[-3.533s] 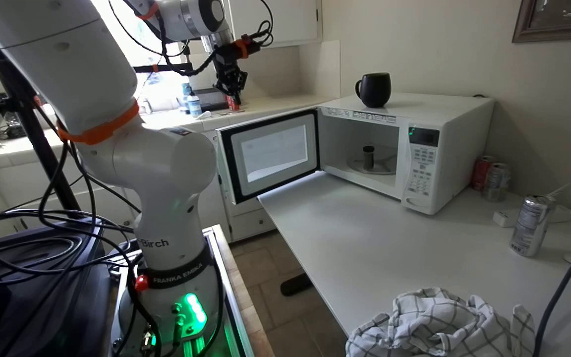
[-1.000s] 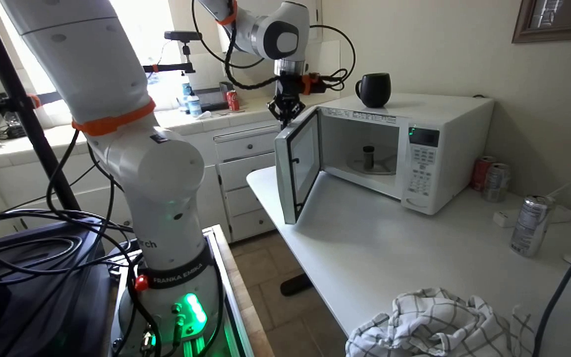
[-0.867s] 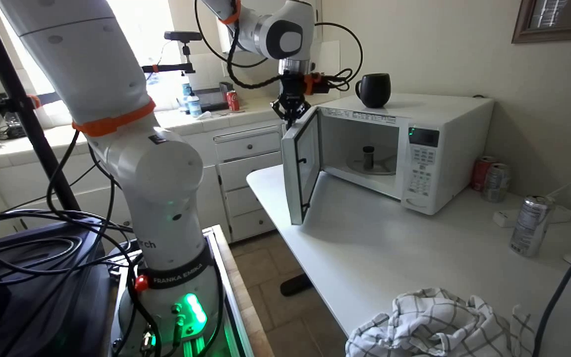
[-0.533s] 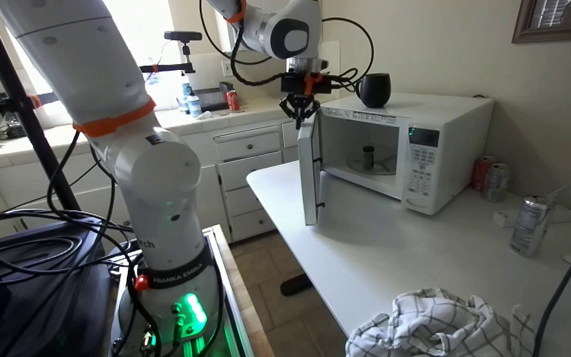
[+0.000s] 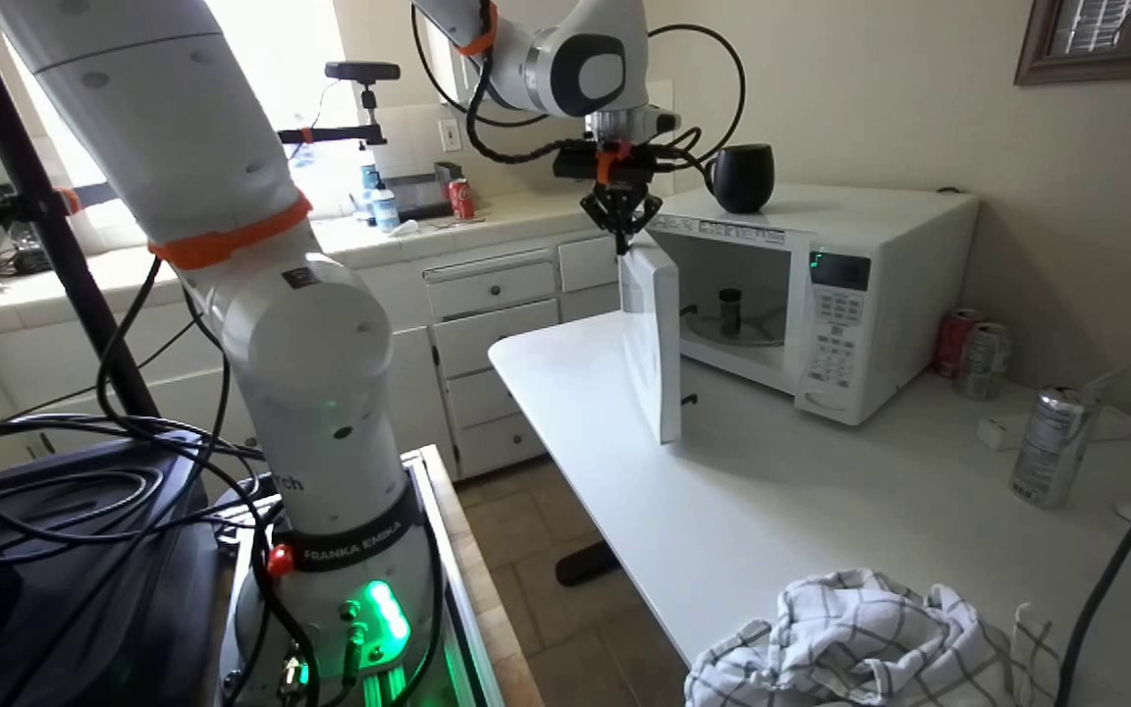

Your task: Close the microwave door.

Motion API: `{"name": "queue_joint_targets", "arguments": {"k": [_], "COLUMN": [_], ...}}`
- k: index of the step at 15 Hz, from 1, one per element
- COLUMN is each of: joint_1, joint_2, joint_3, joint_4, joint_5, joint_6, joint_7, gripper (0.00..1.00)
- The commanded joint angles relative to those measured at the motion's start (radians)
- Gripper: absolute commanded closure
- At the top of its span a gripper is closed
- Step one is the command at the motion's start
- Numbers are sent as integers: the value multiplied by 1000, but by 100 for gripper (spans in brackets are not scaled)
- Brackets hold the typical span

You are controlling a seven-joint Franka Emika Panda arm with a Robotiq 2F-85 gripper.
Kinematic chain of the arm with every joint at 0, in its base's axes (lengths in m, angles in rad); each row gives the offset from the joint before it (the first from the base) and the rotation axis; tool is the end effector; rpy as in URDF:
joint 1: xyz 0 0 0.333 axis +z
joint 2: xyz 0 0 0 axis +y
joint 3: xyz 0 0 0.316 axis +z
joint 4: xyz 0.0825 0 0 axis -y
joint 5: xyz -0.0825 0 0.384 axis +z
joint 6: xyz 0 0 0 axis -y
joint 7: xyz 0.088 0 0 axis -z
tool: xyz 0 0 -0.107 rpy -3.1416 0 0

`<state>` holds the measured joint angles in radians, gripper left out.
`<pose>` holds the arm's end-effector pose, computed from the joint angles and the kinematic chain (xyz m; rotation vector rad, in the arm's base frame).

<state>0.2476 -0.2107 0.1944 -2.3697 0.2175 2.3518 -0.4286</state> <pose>0.4384 0.2127 0.4249 -2.8007 -1.0728 -0.2864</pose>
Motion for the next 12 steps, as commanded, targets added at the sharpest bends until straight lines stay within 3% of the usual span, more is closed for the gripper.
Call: {"name": "queue_joint_targets", "arguments": {"k": [1,7,9,10,12], "joint_1": [-44,-132,-149,-129,-132], "joint_2": [1,32,49,27,31], "joint_3": [7,-2,-9,-17,-22], "joint_4": [-12,27,49,16,20], "joint_5": [-139,-330,-359,-317,-321], "joint_6": [16,-42,-57,-17,-19], "joint_7": [225,533,576,506,506], "gripper": [100,100,100,100,99]}}
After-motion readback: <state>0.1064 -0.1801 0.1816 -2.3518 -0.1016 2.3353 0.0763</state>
